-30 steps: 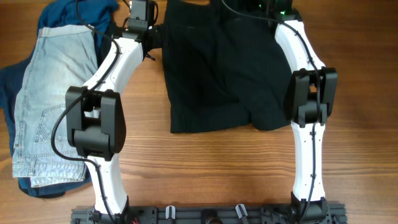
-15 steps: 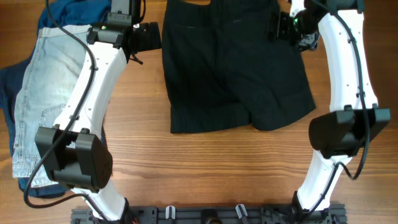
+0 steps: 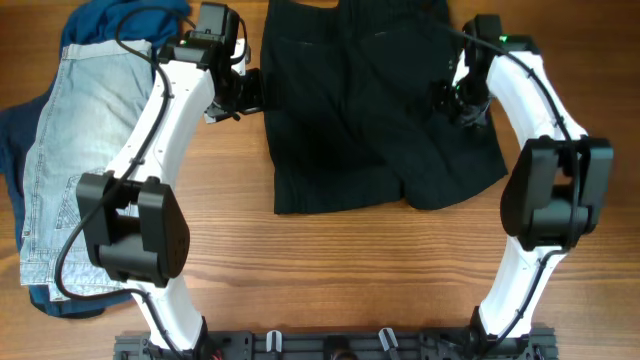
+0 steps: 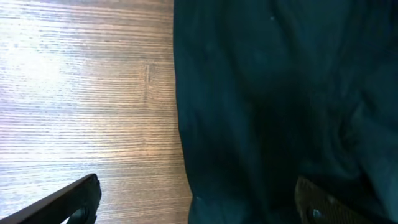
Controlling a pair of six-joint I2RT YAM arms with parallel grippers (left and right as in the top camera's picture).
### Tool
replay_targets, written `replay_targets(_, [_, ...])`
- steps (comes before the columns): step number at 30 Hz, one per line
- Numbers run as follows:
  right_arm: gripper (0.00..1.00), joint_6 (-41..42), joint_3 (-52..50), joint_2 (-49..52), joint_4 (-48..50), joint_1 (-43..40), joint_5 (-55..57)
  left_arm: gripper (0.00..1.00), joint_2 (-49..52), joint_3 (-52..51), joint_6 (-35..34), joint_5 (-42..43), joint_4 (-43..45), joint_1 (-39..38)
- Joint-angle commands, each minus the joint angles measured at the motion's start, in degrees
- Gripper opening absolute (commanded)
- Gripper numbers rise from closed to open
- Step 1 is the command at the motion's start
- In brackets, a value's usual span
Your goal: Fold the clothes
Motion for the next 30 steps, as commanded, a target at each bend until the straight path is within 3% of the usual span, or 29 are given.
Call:
replay_targets(1, [0.66, 0.7, -7.6, 0.6, 6.6, 0.0, -1.5, 1.00, 0.1, 0.0, -0.9, 0.1, 0.1, 0.4])
replay_targets(2, [0.59, 1.6, -10.1, 0.6, 9.3, -0.2, -1.4, 1.00, 0.1, 0.0, -0.9, -1.8, 0.1, 0.4])
replay_targets(3, [0.45, 2.7, -13.4, 0.6, 12.7, -0.6, -1.4, 1.00, 0.1, 0.0, -0.9, -6.3, 0.1, 0.5])
replay_targets(4, [0.42, 3.3, -15.0, 0.6, 14.2, -1.0, -1.2, 1.00, 0.1, 0.0, -0.9, -7.9, 0.1, 0.6])
replay_targets(9, [0.43, 3.8, -17.7, 0.6, 17.2, -8.6, -0.8, 1.00, 0.1, 0.0, -0.7, -9.6, 1.5, 2.3])
replay_targets(14, [0.50, 3.1, -17.7, 0.6, 20.2, -19.9, -1.5, 1.00, 0.1, 0.0, -0.7, -9.6, 6.3, 2.5])
replay_targets(15, [0.61, -0.6, -17.6, 0.6, 22.9, -21.9, -4.2, 1.00, 0.1, 0.0, -0.6, -9.5, 8.3, 2.5])
replay_targets(16, [0.65, -1.3, -17.5, 0.6, 23.5, -22.1, -4.8, 1.00, 0.1, 0.0, -0.2, -9.1, 9.1, 2.5])
replay_targets(18, [0.86, -6.1, -14.5, 0.3, 23.7, -22.2, -9.8, 1.00, 0.3, 0.0, 8.4, 0.0, 15.0, 2.4])
replay_targets(20, [0.98, -7.8, -9.1, -2.3, 19.9, -22.2, -13.4, 1.00, 1.3, 0.0, 12.4, 3.1, 23.6, 2.0])
replay_targets(22, [0.99, -10.8, -3.8, -7.6, 14.0, -22.0, -16.3, 1.00, 3.8, 0.0, 12.9, 4.7, 31.3, 2.0])
replay_targets(27, [0.99, -10.3, -2.9, -25.5, 7.7, -19.7, -15.0, 0.98, 18.3, 0.0, 10.0, 20.9, 49.3, 2.0])
replay_targets(30, [1.00, -10.3, -2.9, -30.1, 5.7, -18.0, -14.7, 0.97, 22.4, 0.0, 7.5, 22.2, 53.4, 1.8])
